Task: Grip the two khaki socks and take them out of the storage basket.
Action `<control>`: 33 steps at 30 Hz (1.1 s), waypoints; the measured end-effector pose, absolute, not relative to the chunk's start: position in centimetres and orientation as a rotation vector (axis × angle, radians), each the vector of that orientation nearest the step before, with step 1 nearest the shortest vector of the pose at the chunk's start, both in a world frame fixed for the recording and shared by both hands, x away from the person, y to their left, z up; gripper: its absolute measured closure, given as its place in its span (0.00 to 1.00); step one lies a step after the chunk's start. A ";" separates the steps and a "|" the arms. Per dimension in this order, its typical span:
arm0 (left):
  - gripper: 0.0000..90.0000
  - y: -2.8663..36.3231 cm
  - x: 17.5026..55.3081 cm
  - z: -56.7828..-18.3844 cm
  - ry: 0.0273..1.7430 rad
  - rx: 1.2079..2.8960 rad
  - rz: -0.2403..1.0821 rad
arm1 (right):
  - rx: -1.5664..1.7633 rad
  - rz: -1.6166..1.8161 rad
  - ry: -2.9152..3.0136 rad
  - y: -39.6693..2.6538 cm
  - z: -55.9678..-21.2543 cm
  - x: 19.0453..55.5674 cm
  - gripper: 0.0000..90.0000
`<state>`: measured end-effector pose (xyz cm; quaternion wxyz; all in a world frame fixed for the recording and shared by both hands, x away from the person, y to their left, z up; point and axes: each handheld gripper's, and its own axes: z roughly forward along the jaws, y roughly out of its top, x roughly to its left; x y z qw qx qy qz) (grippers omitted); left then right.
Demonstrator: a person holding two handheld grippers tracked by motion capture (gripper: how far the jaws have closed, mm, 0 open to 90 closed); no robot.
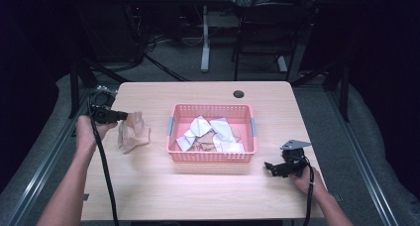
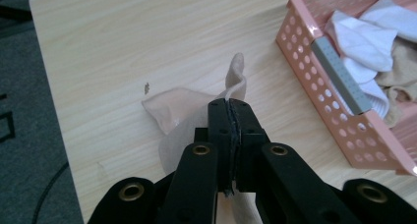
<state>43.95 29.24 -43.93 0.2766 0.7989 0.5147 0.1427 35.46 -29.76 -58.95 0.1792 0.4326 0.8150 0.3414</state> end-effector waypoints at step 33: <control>0.03 29.6 43.0 -48.9 1.441 2.088 0.355 | 1.223 0.966 2.304 -29.8 -59.0 35.5 0.00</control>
